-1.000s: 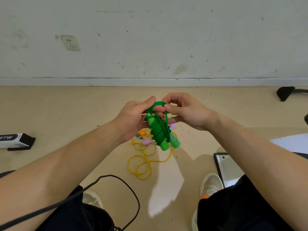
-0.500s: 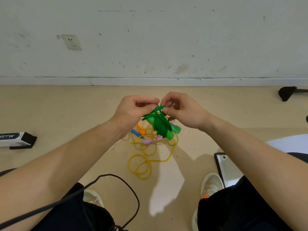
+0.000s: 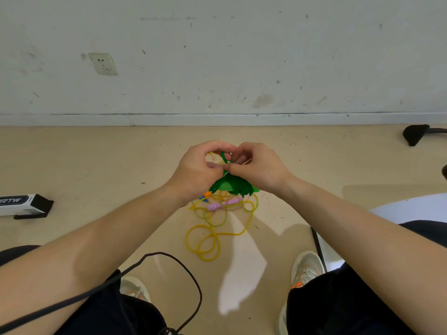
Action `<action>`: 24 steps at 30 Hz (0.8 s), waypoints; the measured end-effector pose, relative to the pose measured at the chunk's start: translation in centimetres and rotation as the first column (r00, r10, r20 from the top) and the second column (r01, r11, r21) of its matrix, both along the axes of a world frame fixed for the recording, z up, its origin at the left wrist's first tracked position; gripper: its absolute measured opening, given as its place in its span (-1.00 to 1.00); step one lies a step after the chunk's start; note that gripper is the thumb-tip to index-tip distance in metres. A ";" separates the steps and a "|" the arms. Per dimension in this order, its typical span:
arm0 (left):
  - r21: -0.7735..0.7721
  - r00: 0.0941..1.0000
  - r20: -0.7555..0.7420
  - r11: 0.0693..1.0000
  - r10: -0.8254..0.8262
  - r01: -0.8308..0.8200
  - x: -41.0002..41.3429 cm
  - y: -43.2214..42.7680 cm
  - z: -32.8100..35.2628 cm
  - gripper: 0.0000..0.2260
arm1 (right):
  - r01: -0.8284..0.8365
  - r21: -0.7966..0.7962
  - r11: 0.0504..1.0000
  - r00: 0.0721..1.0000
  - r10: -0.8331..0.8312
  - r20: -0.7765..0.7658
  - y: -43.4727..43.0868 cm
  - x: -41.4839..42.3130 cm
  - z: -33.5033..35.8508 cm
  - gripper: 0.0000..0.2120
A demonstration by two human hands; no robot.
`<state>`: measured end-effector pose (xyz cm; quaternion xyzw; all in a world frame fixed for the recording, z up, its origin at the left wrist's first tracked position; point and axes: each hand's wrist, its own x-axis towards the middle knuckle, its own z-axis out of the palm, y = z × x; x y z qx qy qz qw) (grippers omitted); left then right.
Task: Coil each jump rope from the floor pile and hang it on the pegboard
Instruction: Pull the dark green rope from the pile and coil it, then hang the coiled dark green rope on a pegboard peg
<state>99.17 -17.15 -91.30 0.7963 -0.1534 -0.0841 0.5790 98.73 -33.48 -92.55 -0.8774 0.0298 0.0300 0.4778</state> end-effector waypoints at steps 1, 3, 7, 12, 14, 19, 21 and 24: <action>-0.004 1.000 -0.007 1.000 -0.001 0.001 0.0 -0.1 -0.1 -0.51 | 0.009 -0.007 1.000 1.000 -0.010 -0.015 0.0 0.0 0.1 -0.83; 0.000 1.000 -0.015 1.000 0.025 -0.025 0.0 -0.3 -0.2 -0.58 | 0.012 -0.009 1.000 0.999 -0.012 -0.047 0.2 -0.1 0.1 -0.87; 0.071 0.996 0.032 0.994 0.080 -0.082 0.3 -0.6 -1.0 -0.73 | 0.004 -0.115 0.993 0.998 -0.012 -0.068 0.6 -0.4 -0.6 -0.86; 0.047 0.991 -0.036 0.991 0.128 -0.126 0.6 -0.7 -1.5 -0.71 | 0.030 -0.223 0.974 0.992 -0.056 -0.111 0.8 -0.3 -1.8 -0.85; 0.026 0.987 -0.074 0.990 0.140 -0.138 0.9 -0.7 -1.6 -0.71 | 0.010 -0.259 0.966 0.991 -0.045 -0.128 0.8 -0.5 -2.1 -0.86; -0.031 0.975 -0.121 0.981 0.185 -0.191 1.7 -0.3 -1.4 -0.72 | -0.004 -0.230 0.973 0.993 -0.024 -0.120 0.6 -0.3 -2.2 -0.84; -0.066 0.967 -0.152 0.974 0.206 -0.218 1.8 -0.4 -1.4 -0.72 | -0.006 -0.229 0.973 0.994 -0.018 -0.105 0.7 -0.2 -2.4 -0.84; -0.052 0.964 -0.188 0.978 0.190 -0.203 2.3 -0.6 -1.5 -0.75 | -0.016 -0.206 0.978 0.997 0.000 -0.080 1.2 0.2 -3.2 -0.82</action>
